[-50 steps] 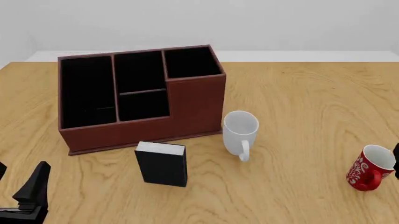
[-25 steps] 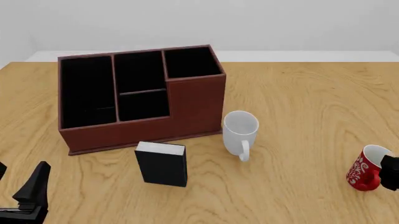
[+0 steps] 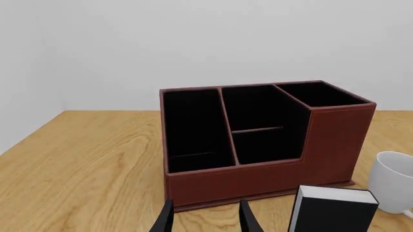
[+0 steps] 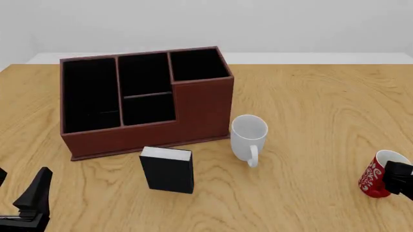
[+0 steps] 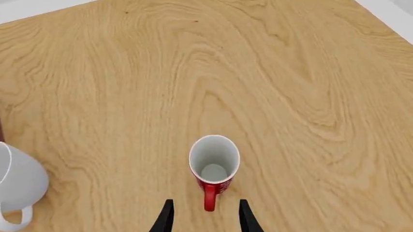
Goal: Pick up the red mug and place it to the right of the caddy.
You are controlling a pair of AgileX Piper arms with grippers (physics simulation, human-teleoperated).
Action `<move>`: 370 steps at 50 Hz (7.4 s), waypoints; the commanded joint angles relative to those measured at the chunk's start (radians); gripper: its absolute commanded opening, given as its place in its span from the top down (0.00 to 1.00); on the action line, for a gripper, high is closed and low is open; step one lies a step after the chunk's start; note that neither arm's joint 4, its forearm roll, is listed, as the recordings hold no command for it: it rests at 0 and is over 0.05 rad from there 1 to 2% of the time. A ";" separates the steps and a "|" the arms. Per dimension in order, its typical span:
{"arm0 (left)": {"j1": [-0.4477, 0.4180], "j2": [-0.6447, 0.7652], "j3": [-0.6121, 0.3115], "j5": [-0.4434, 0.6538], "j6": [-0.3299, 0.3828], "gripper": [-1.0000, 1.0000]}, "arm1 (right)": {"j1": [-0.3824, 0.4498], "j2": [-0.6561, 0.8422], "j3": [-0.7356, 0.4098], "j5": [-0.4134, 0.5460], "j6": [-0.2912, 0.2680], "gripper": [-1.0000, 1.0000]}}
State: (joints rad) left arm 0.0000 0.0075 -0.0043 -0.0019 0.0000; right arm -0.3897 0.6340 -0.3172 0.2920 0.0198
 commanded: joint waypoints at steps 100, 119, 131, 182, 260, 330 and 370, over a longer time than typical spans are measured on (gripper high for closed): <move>0.000 0.000 0.000 0.000 0.000 0.00 | -0.002 0.395 0.127 -0.410 0.039 0.00; 0.000 0.000 0.000 0.000 0.000 0.00 | -0.007 0.449 0.140 -0.462 0.043 0.00; 0.000 0.000 0.000 0.000 0.000 0.00 | -0.022 0.423 0.137 -0.442 0.030 1.00; 0.000 0.000 0.000 0.000 0.000 0.00 | 0.121 0.320 -0.257 -0.192 -0.037 1.00; 0.000 0.000 0.000 0.000 0.000 0.00 | 0.511 1.156 -0.960 -0.263 -0.155 1.00; 0.000 0.000 0.000 0.000 0.000 0.00 | 0.638 1.310 -1.028 -0.265 -0.149 1.00; 0.000 0.000 0.000 0.000 0.000 0.00 | 0.636 1.334 -0.972 -0.300 -0.131 1.00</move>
State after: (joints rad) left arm 0.0000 0.0075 -0.0043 -0.0019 0.0000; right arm 0.2468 1.9720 -1.2872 -0.0019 -0.1277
